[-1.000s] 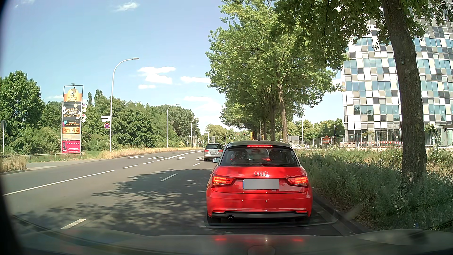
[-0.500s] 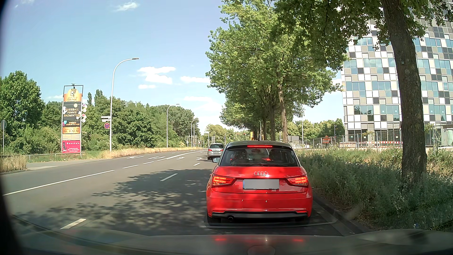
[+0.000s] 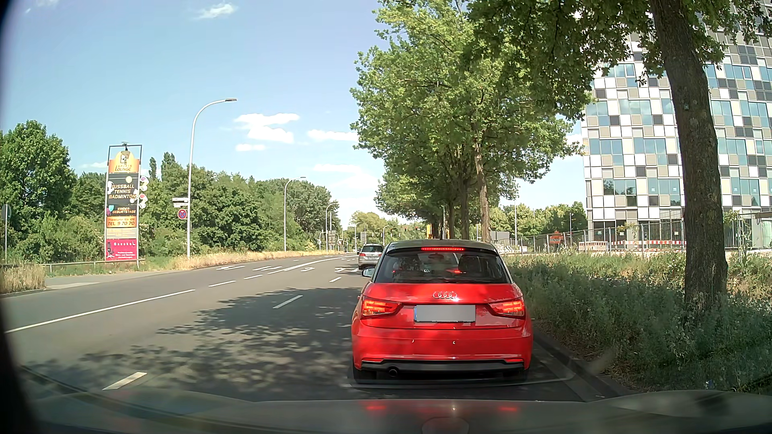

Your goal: Follow the waypoints while adhering to traffic rules and regulations

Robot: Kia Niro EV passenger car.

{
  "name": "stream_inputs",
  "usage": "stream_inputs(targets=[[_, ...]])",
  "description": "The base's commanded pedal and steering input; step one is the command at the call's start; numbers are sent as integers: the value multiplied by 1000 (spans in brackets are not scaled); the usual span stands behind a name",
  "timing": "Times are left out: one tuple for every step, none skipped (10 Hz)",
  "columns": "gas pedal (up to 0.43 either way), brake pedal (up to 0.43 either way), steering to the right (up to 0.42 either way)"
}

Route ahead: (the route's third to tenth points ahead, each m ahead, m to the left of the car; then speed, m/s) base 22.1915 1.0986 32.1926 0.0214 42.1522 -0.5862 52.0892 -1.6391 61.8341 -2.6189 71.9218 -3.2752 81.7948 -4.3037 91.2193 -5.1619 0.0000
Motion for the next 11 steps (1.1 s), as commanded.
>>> stream_inputs(targets=[[0,220,1],[0,220,0],[0,226,0],[0,220,1],[0,226,0],[0,226,0],[0,226,0],[0,220,1],[0,226,1],[0,226,0],[0,220,0]])
